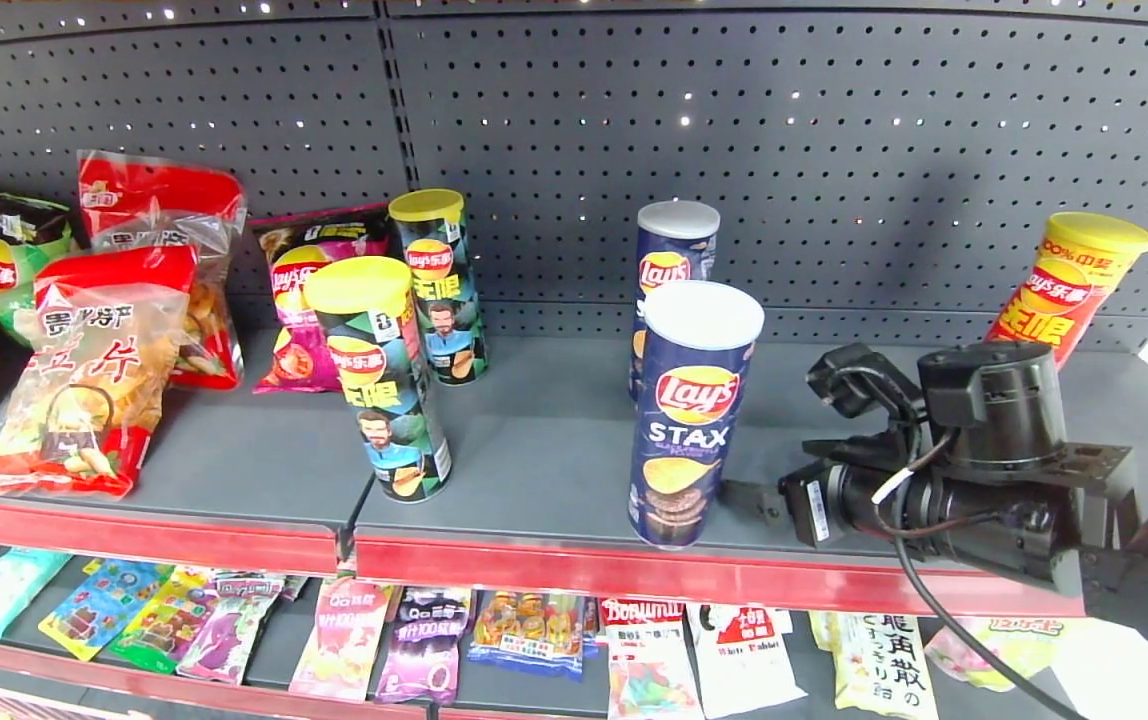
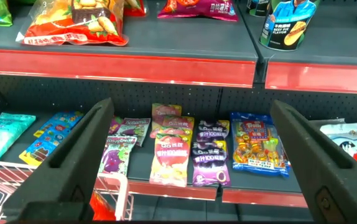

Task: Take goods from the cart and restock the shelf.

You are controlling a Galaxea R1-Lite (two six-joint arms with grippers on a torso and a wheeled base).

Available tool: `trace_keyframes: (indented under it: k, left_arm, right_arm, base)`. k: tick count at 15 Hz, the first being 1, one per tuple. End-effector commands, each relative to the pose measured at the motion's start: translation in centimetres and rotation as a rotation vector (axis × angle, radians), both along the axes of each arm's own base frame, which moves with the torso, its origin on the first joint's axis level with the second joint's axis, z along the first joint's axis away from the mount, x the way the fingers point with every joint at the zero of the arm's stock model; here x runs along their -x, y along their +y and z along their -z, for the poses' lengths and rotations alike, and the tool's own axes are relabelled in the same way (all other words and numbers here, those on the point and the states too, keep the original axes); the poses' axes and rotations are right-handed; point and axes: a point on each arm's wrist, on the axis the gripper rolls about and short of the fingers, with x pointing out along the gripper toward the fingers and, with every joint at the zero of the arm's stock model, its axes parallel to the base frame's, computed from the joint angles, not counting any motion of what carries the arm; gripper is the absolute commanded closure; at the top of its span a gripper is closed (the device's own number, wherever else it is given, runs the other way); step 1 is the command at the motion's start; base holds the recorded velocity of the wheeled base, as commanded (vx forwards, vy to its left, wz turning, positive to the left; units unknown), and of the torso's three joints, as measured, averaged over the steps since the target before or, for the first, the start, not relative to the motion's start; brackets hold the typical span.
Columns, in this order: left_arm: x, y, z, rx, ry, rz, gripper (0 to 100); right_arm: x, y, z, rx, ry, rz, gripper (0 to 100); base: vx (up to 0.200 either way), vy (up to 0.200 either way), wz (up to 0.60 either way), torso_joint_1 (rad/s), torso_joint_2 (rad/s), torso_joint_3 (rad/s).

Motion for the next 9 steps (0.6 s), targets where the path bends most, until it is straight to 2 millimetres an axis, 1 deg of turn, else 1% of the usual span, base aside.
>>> trace_keyframes:
  k: [1,5,9]
  left_arm:
    - [-0.01,0.00,-0.01,0.000,0.001,-0.001,0]
    - [-0.01,0.00,-0.01,0.000,0.001,-0.001,0]
    - [-0.01,0.00,-0.01,0.000,0.001,-0.001,0]
  right_arm:
    - [0.38,-0.08,-0.28,0.000,-0.009,-0.007,0]
    - [0.62,-0.02,-0.08,0.008,-0.003,-0.016,0]
    - [0.85,0.57,0.14,0.015,0.004,-0.040,0]
  base:
    - [0.000,0.000,0.00,0.000,0.00,0.000]
    - [0.000,0.000,0.00,0.000,0.00,0.000]
    - [0.000,0.000,0.00,0.000,0.00,0.000]
